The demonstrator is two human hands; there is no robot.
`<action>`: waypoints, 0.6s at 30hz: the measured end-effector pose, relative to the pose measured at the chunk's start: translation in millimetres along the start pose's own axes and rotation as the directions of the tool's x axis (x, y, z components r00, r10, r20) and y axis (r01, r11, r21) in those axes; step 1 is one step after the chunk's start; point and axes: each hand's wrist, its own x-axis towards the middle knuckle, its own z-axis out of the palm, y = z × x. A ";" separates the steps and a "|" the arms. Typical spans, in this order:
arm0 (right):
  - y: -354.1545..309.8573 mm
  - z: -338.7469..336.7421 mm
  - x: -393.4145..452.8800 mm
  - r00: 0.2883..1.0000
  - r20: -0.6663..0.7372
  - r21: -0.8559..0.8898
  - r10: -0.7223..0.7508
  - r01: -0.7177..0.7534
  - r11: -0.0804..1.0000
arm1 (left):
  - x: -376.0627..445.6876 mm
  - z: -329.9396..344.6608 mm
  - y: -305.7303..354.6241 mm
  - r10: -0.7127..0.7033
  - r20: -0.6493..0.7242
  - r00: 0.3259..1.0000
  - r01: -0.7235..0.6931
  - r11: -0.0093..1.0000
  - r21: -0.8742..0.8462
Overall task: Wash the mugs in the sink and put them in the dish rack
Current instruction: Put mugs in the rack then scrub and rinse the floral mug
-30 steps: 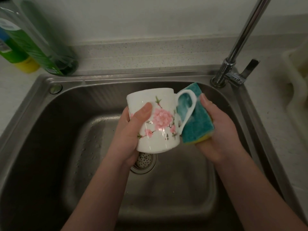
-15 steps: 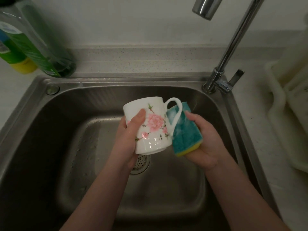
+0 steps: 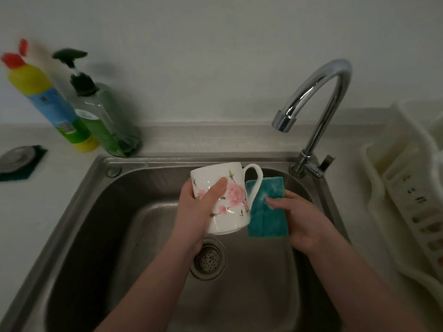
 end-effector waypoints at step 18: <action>-58.0 13.9 36.0 0.950 -0.310 0.258 0.034 0.050 0.965 | 26.6 6.6 64.7 0.186 0.010 0.982 -0.185 0.967 0.175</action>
